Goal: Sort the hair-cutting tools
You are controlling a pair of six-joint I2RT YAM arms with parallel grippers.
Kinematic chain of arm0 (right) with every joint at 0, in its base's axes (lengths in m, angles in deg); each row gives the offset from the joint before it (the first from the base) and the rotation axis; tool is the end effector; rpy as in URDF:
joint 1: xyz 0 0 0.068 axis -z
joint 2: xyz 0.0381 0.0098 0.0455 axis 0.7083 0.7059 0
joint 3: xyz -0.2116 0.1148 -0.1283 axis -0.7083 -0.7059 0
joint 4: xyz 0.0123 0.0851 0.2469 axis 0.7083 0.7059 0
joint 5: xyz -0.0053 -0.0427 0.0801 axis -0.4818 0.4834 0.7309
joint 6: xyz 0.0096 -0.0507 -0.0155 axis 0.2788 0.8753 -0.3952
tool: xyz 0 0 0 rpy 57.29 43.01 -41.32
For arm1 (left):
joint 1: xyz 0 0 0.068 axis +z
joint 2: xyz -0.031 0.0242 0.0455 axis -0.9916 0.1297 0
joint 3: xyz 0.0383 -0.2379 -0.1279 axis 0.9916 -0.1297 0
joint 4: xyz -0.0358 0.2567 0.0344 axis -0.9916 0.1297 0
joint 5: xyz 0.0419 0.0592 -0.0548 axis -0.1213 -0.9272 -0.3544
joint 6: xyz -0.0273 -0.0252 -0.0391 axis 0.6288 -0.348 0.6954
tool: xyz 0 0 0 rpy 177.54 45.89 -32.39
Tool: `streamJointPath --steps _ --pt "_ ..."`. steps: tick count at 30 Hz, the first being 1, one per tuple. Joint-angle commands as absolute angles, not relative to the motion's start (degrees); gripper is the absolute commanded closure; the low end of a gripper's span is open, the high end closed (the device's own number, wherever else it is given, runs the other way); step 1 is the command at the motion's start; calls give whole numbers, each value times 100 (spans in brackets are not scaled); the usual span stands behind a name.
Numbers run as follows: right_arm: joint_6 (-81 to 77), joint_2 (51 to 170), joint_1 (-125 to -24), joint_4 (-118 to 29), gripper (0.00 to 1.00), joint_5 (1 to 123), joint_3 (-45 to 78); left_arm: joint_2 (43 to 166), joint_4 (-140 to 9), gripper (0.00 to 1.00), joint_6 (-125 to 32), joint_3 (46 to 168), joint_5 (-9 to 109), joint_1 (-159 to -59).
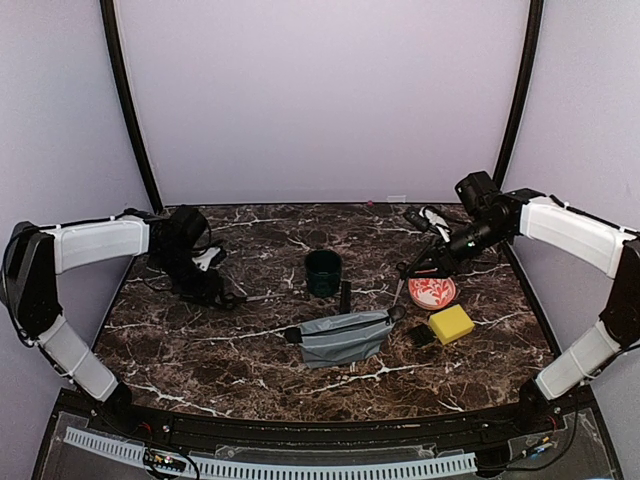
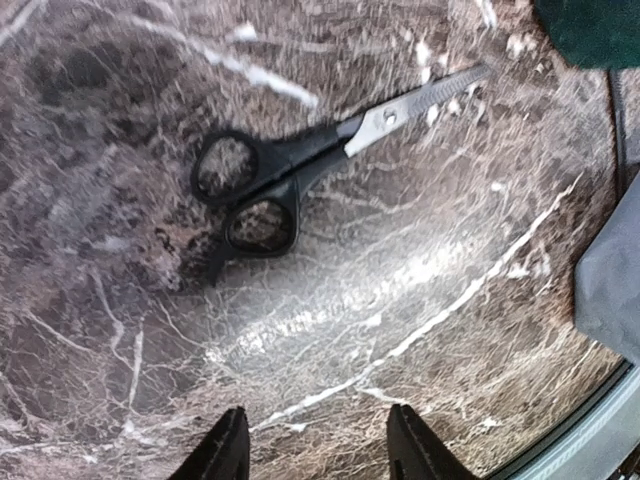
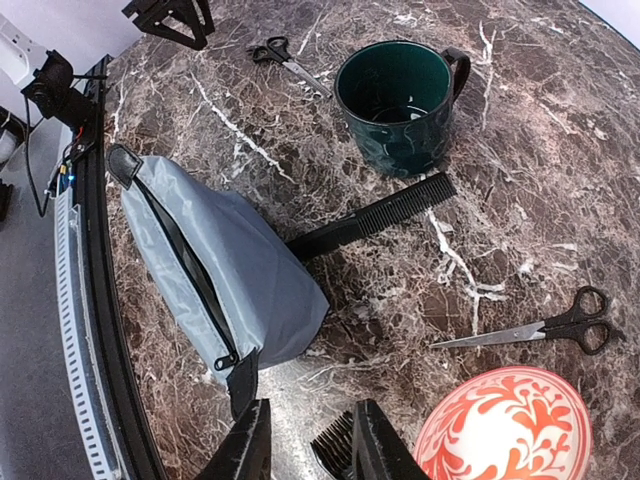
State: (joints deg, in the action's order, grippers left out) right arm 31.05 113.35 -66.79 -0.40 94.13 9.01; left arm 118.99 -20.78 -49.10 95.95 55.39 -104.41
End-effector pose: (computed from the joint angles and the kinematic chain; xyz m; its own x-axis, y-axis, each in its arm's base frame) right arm 0.2657 0.1300 0.2763 -0.4744 -0.5564 -0.6822 -0.8730 0.3972 0.2831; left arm 0.2734 -0.1186 0.2084 -0.9365 0.2124 -0.2789 0.2881 0.9196 -0.2671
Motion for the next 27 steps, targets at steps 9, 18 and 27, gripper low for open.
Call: streamJointPath --steps 9,18,27 --pt "3035 10559 -6689 -204 72 9532 306 12599 -2443 51 -7577 10887 5830 -10464" --pt "2999 10230 -6673 -373 72 9459 33 13506 -2293 52 -9020 11333 5851 -10653" --pt "3003 10236 -6654 -470 72 9418 -123 14175 -2194 59 -9199 11481 5566 -10741"
